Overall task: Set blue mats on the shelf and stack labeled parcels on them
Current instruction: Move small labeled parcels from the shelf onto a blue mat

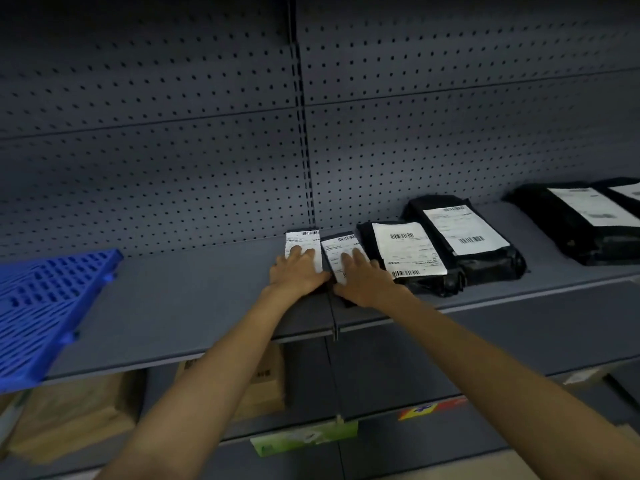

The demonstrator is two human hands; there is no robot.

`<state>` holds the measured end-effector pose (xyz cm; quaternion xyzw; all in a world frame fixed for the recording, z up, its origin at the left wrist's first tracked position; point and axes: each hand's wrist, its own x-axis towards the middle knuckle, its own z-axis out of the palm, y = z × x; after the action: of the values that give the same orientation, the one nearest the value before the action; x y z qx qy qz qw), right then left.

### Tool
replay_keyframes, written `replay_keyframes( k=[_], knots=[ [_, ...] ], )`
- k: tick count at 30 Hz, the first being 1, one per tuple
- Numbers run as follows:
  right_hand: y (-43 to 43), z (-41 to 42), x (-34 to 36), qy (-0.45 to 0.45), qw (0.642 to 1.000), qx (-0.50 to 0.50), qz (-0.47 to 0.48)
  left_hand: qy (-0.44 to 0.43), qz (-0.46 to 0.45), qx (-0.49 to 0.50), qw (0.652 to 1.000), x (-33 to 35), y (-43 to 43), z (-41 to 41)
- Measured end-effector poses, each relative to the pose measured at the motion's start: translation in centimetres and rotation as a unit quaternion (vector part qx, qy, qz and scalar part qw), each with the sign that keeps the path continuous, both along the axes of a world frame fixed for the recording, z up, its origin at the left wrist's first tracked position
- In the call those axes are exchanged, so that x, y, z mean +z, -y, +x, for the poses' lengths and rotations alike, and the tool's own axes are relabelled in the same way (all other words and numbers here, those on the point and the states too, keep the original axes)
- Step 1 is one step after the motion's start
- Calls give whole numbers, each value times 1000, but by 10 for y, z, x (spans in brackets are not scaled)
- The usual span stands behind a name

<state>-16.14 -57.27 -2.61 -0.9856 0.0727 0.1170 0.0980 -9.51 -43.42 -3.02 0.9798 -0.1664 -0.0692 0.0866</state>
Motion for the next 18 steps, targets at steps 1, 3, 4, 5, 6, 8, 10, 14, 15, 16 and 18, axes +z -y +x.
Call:
replay_keyframes(
  k=[1, 3, 4, 5, 6, 8, 10, 14, 15, 16, 18],
  knots=[
    [0, 2, -1, 0, 1000, 3, -1, -10, 10, 4, 1000, 0, -1, 0],
    [0, 5, -4, 3, 1000, 15, 5, -19, 5, 17, 1000, -4, -2, -3],
    [1, 7, -6, 4, 1000, 27, 9, -17, -10, 32, 999, -7, -3, -7],
    [2, 8, -8, 6, 999, 41, 10, -7, -25, 47, 999, -11, -3, -12],
    [3, 9, -11, 9, 998, 55, 9, 10, -37, 60, 997, -15, -4, -17],
    [6, 12, -12, 22, 997, 75, 16, 52, -48, 88, 994, -20, -6, -26],
    [7, 16, -11, 44, 995, 87, 19, 86, -54, 115, 988, -20, -10, -34],
    [2, 17, -4, 101, 987, 119, 22, 135, -69, 167, 974, -13, -20, -56],
    [-2, 17, -2, 114, 985, 130, 31, 149, -70, 181, 970, -10, -25, -64],
    [-6, 16, 1, 128, 981, 141, 39, 164, -69, 194, 965, -8, -32, -71],
    [-19, 16, 7, 154, 972, 166, 55, 196, -71, 222, 953, 0, -50, -87]
  ],
)
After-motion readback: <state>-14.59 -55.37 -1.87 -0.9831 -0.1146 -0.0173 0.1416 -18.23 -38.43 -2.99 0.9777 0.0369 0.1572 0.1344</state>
